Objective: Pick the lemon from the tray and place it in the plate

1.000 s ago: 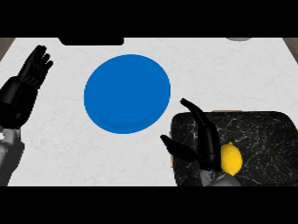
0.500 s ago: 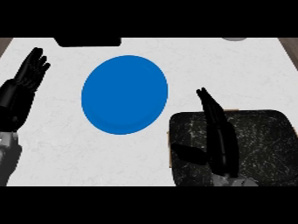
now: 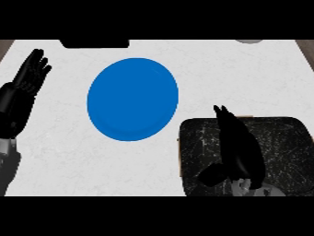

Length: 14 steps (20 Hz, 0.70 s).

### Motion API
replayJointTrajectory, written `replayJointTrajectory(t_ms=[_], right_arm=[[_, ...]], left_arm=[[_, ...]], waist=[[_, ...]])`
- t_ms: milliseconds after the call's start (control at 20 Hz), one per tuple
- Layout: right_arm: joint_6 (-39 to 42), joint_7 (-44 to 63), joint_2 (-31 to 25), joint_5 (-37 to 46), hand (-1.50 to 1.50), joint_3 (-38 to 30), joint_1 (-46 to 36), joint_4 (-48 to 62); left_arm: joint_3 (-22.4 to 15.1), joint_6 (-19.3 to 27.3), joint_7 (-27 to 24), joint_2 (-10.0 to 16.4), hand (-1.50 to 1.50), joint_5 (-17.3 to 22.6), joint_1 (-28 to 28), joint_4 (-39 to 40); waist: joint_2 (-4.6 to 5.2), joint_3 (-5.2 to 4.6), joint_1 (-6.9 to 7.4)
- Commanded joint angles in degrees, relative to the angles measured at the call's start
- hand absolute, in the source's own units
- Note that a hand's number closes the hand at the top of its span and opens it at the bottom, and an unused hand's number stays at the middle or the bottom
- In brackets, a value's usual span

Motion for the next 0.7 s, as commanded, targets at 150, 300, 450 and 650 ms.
replayJointTrajectory(t_ms=[150, 300, 450, 650], right_arm=[[18.19, 16.47, 2.76, -6.0, -1.5, -1.97, -2.03, -4.07], [19.63, 16.19, 1.04, -6.9, -1.5, -4.74, -1.69, -3.42], [20.76, 18.26, 2.43, -4.59, -1.5, -2.99, -2.17, -3.68], [21.1, 17.52, 0.74, -1.93, -1.5, -4.24, 0.32, -0.55]], left_arm=[[-0.54, 1.27, 2.13, -1.09, 0.0, -0.94, -1.16, -1.8], [0.51, -0.97, 1.57, -0.18, 0.0, 0.74, -0.34, -2.19], [-0.3, 0.58, 2.21, -1.49, 0.0, -0.82, -1.65, -1.66], [0.14, -0.51, 3.12, -0.83, 0.0, 0.11, 0.91, -3.51]], waist=[[0.23, 0.22, 0.35], [0.27, 0.22, 0.56], [0.25, 0.23, 0.42], [0.19, 0.23, 0.89]])
